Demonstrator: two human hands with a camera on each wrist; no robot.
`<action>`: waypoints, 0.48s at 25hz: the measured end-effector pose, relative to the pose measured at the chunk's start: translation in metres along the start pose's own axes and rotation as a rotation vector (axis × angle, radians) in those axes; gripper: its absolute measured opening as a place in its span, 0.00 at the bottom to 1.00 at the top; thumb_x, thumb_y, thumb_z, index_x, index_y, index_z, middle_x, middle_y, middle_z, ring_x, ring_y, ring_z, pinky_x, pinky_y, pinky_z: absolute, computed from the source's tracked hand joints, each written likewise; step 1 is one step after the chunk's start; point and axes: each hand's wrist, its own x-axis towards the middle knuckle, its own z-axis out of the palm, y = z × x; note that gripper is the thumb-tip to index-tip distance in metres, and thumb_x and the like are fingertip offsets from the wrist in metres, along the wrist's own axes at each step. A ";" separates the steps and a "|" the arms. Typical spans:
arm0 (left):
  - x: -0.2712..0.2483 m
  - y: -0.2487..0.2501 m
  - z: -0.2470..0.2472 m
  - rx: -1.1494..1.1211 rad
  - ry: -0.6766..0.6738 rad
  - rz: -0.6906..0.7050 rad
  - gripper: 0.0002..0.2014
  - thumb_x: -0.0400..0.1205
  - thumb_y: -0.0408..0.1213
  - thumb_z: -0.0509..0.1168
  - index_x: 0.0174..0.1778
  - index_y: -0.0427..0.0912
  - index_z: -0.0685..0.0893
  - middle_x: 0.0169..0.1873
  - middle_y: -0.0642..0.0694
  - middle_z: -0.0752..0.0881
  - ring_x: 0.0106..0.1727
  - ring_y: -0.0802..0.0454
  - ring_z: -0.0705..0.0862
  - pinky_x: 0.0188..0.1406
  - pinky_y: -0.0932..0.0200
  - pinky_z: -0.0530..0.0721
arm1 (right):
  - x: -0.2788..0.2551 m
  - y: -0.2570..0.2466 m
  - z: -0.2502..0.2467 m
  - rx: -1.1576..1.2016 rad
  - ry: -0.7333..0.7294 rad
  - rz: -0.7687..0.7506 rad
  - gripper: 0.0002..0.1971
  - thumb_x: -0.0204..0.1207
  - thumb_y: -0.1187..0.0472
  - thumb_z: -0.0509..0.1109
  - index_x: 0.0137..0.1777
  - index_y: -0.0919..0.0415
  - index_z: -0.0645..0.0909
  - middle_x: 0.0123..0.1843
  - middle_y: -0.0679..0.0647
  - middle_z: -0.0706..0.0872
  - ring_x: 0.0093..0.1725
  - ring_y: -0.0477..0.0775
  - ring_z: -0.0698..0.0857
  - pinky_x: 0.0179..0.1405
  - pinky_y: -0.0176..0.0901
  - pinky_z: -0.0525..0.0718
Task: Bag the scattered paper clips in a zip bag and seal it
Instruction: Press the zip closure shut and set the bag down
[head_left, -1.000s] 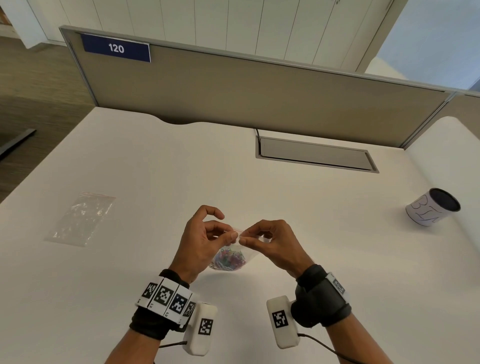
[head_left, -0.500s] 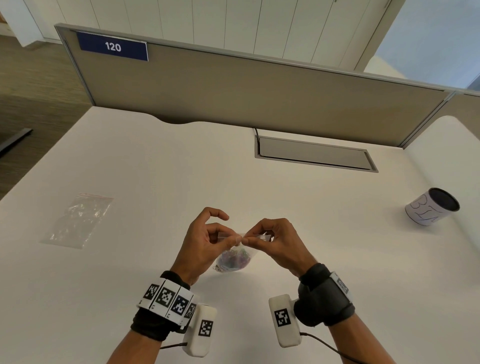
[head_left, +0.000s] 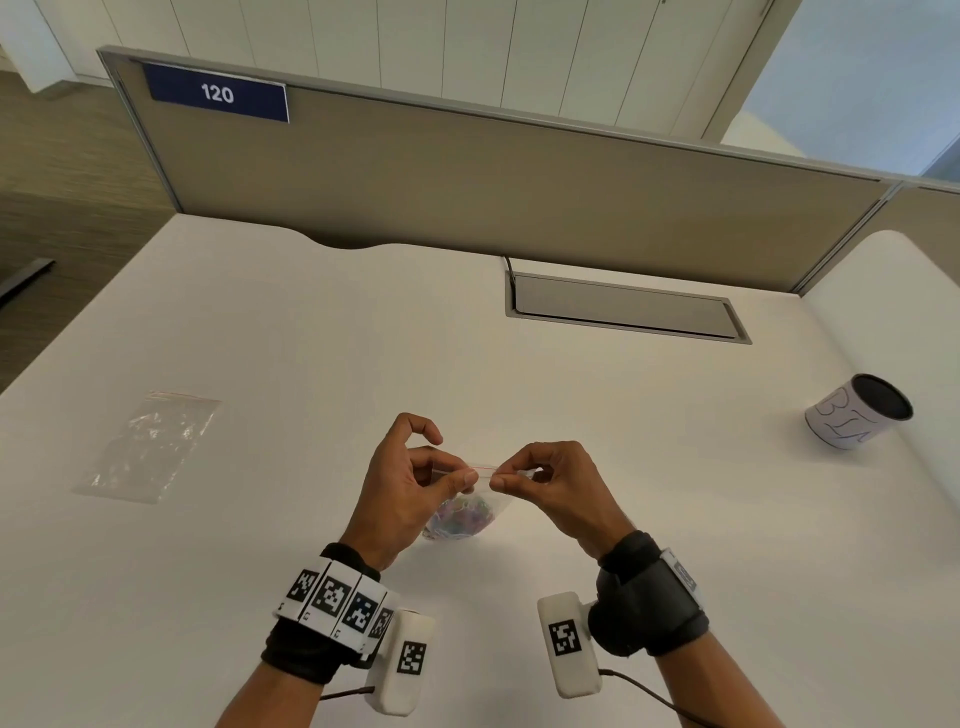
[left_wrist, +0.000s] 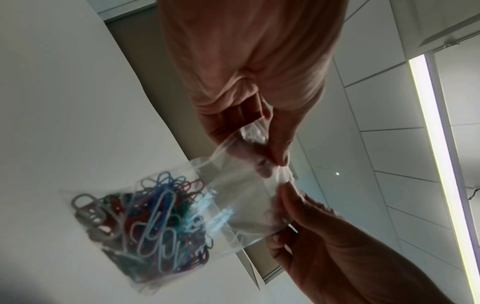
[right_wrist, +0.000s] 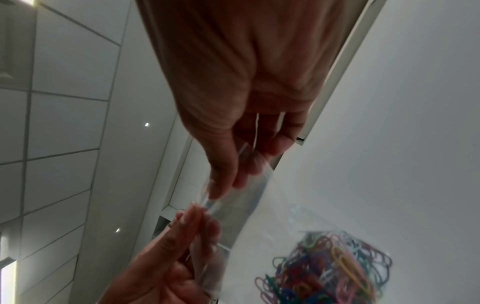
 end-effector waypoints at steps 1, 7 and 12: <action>0.000 0.001 -0.001 -0.002 -0.003 0.002 0.20 0.73 0.29 0.77 0.50 0.47 0.72 0.38 0.39 0.94 0.39 0.44 0.93 0.49 0.51 0.91 | 0.000 0.001 -0.001 0.033 -0.004 0.013 0.06 0.67 0.57 0.81 0.38 0.58 0.90 0.39 0.50 0.92 0.40 0.53 0.88 0.41 0.50 0.87; 0.002 0.002 -0.004 0.000 -0.003 0.011 0.20 0.73 0.28 0.76 0.50 0.43 0.71 0.37 0.40 0.94 0.38 0.46 0.93 0.46 0.57 0.91 | 0.001 0.005 -0.002 0.097 0.005 0.028 0.05 0.68 0.60 0.80 0.37 0.61 0.88 0.37 0.54 0.91 0.36 0.49 0.85 0.38 0.42 0.84; 0.002 0.002 -0.007 0.000 0.009 0.016 0.20 0.73 0.28 0.76 0.48 0.46 0.71 0.37 0.41 0.94 0.39 0.45 0.94 0.49 0.52 0.91 | 0.002 0.005 -0.001 0.144 0.001 0.025 0.06 0.67 0.61 0.81 0.38 0.63 0.89 0.37 0.54 0.91 0.38 0.49 0.85 0.40 0.43 0.84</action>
